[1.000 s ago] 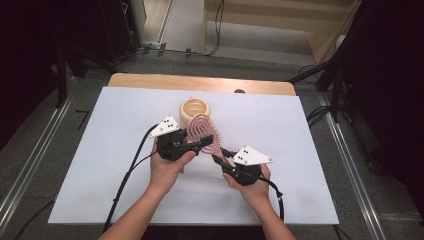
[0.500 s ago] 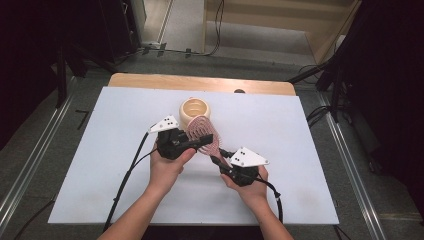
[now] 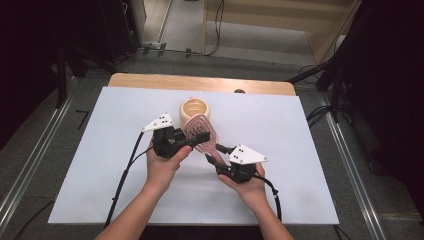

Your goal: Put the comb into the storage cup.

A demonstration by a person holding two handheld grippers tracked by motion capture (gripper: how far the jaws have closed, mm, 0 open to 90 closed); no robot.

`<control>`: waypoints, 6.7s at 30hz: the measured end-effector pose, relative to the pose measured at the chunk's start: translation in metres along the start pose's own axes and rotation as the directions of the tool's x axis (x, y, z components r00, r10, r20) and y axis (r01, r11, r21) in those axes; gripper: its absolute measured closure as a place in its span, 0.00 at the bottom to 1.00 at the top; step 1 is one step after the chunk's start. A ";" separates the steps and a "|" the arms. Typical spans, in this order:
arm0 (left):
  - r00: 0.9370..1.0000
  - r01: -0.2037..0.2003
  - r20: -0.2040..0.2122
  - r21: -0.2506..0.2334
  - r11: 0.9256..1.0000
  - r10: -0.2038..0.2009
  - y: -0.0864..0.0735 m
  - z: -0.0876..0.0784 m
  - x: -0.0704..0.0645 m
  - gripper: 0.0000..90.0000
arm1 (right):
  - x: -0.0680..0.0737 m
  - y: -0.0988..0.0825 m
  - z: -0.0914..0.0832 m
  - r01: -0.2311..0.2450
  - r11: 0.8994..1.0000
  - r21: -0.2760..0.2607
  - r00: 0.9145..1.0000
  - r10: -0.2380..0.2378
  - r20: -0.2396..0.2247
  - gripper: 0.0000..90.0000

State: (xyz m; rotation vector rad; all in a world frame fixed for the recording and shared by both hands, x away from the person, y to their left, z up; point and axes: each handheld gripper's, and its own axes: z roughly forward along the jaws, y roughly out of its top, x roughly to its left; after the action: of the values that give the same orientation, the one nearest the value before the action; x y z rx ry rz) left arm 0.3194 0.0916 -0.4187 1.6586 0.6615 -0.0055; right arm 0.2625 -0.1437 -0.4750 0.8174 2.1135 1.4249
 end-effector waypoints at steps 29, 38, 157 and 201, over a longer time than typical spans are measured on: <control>0.999 -0.028 -0.037 -0.026 0.999 0.027 0.013 -0.013 0.006 0.72 | -0.007 -0.003 -0.021 -0.086 0.996 -0.030 0.989 0.082 -0.119 0.00; 0.998 -0.031 -0.048 -0.038 0.999 0.029 0.018 -0.018 0.009 0.72 | -0.017 -0.015 -0.036 -0.095 0.994 -0.045 0.993 0.091 -0.080 0.00; 0.974 -0.033 -0.228 -0.181 0.983 -0.009 0.106 -0.053 0.078 0.72 | -0.080 -0.093 -0.140 -0.204 0.978 -0.048 0.972 0.209 0.111 0.00; 0.958 -0.022 -0.285 -0.151 0.988 -0.022 0.093 -0.028 0.096 0.72 | -0.081 -0.094 -0.140 -0.212 0.976 -0.059 0.971 0.217 0.097 0.00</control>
State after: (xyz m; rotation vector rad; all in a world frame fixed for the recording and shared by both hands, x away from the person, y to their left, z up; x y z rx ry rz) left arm 0.4287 0.1523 -0.3639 1.5240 0.8587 0.2845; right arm 0.2070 -0.3191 -0.5088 1.1039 1.9532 1.5000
